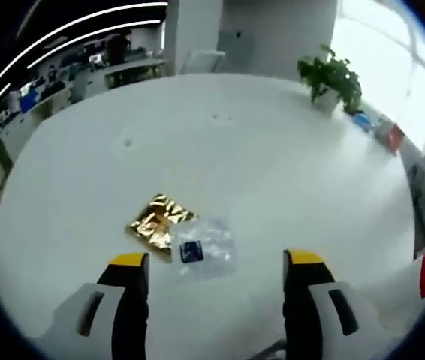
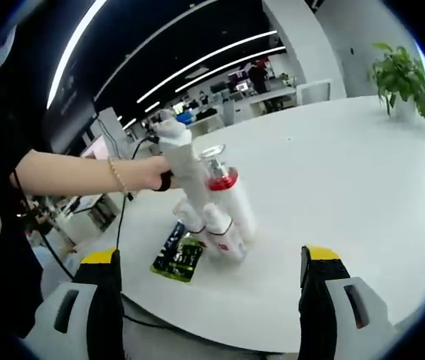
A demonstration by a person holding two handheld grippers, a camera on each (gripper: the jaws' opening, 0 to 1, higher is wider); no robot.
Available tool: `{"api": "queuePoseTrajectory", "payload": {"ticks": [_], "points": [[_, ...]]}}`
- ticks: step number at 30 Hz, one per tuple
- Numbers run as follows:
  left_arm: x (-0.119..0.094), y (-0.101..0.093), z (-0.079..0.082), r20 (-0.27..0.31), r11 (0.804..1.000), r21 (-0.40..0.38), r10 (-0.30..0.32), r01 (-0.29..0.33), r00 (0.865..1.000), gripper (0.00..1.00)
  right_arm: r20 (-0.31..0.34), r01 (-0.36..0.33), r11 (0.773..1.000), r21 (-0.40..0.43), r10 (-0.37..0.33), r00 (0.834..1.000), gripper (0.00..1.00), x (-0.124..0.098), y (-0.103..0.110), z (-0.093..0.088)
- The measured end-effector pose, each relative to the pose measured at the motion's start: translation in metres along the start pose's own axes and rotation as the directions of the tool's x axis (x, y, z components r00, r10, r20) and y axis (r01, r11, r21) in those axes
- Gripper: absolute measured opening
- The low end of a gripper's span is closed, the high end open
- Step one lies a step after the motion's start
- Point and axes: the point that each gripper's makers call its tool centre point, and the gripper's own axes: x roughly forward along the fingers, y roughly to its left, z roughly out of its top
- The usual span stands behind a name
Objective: Arrange the skincare products in the storage area until every visible bottle or jar stands upright without overlapping.
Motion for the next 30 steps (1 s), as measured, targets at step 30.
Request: {"api": "queuePoseTrajectory", "payload": {"ticks": [30], "points": [[0.026, 0.016, -0.012, -0.16, 0.992, 0.119, 0.064, -0.045, 0.985, 0.4, -0.016, 0.015, 0.999, 0.028, -0.014, 1.0, 0.98, 0.001, -0.004, -0.003]]}}
